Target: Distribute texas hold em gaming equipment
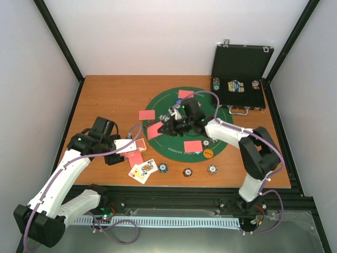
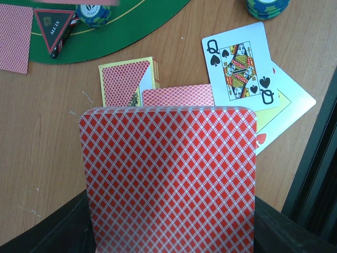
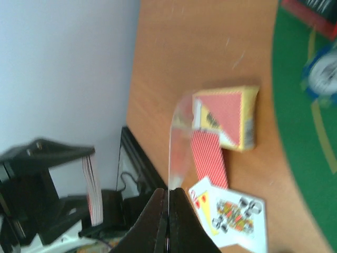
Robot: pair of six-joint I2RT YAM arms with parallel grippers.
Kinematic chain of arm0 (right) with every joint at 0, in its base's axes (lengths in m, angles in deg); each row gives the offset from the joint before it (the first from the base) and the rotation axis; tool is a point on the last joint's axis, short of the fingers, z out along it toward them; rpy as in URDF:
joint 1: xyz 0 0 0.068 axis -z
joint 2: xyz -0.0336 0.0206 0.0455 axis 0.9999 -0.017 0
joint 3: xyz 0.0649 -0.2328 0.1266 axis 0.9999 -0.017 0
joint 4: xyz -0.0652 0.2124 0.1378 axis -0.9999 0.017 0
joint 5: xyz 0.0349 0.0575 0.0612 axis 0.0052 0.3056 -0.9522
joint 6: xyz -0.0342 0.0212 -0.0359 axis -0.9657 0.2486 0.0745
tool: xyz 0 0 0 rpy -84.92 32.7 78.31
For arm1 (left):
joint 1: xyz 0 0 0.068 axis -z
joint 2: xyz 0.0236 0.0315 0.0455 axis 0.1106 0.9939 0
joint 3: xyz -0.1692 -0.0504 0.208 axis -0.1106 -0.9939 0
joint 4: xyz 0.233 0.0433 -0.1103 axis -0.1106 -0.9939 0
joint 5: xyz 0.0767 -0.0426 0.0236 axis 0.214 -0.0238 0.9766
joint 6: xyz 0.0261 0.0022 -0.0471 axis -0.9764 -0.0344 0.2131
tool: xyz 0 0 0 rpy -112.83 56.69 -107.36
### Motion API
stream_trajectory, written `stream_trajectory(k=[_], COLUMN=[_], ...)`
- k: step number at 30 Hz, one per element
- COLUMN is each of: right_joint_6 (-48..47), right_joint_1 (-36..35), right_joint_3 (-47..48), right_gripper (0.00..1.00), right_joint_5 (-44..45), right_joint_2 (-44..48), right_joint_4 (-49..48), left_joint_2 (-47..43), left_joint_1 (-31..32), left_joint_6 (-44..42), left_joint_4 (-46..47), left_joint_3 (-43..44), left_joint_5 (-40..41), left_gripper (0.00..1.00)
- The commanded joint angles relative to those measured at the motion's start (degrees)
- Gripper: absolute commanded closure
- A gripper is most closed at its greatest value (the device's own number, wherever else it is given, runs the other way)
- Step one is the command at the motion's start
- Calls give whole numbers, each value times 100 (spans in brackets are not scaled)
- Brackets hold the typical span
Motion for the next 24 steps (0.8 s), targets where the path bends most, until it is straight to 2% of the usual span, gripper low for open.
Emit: stream_trajectory(k=[1,7,15,19,22,24], right_joint_6=[-669,-1178,-1371,-1264,-1188,-1205], right_joint_1=[533,748,794,799,802,805], right_joint_3=[785,2640,5334,6601,7095,7209], right_gripper=[97,97,97,97,97,87], right_joint_5=[-189,-139,148,270,297,371], right_joint_2=[-474,-2019,-4228,-5019,-5400,-5479], right_joint_4=[627,1491,2439,2755,2867,2974], left_joint_2=[-80,-25,73,72,70,52], left_joint_1=[-2,-2,-2,-2,-2,-6], left_joint_6=[-94,-72,1,25,13,3], left_joint_4=[-37,-39,-66,-73,-60,-43], left_joint_3=[82,146,268,260,223,200], left_joint_5=[-21,-42,-110,-141,-122,-108], left_gripper=[70,70,70,70,70,70])
